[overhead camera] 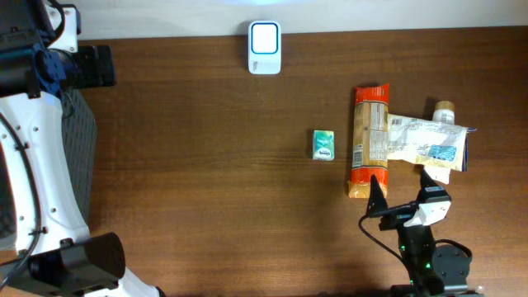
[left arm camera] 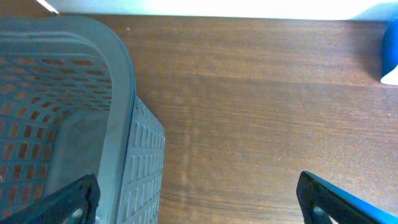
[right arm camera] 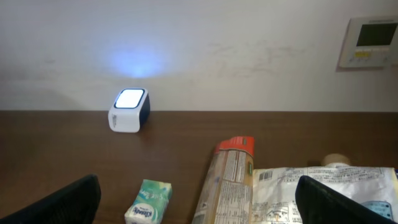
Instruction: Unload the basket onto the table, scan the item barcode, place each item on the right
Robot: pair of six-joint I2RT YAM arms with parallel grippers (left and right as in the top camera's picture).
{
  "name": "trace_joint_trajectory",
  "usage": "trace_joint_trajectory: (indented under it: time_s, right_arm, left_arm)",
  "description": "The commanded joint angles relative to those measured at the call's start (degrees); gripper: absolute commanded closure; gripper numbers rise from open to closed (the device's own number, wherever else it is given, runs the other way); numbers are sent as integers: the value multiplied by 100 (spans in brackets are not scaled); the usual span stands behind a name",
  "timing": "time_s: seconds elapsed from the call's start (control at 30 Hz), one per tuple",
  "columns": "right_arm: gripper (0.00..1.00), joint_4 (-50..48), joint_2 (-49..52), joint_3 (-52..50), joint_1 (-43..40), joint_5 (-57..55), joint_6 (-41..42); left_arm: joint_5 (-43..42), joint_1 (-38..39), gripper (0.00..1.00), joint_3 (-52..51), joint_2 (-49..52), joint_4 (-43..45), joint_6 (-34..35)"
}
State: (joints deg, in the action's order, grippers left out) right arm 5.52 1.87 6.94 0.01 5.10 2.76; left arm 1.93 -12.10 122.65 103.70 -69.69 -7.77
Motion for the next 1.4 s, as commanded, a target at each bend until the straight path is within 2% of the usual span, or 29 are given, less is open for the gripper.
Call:
trace_joint_trajectory:
  time_s: [0.0,0.07,0.7,0.8,0.87,0.97,1.0,1.03,1.13,1.2,1.37]
  right_arm:
    - [1,-146,-168,-424,-46,-81,-46]
    - [1,-151,-168,-662,-46,-81,-44]
    - [1,-144,-166,-662,-42,-170,-63]
    - [1,-146,-166,-662,-42,-173,-63]
    - [1,-146,-166,-662,-42,-170,-63]
    - [1,-146,-166,-662,-42,-170,-63]
    - [1,-146,-166,-662,-42,-170,-63]
    - [1,-146,-166,-662,-42,-170,-63]
    - [1,-146,-166,-662,-42,-170,-63]
    - [1,-146,-166,-662,-42,-170,-63]
    - [1,-146,-166,-662,-42,-170,-63]
  left_arm:
    - [-20,-44,1,87,-92,13,-74]
    - [-20,-44,1,87,-92,13,-74]
    - [-20,-44,1,87,-92,13,-74]
    - [-17,-11,1,-107,-350,7,-74]
    - [-11,61,1,-647,-769,205,-92]
    - [-131,376,1,-2343,-1840,1696,-142]
    - [-498,605,1,-3563,-2562,2824,-566]
    - [-728,737,1,-4365,-3027,3576,-804]
    - [-778,901,1,-6695,-4385,5563,-820]
    - [-763,894,1,-8146,-5344,6472,-824]
    - [-319,896,1,-10839,-7718,7744,-870]
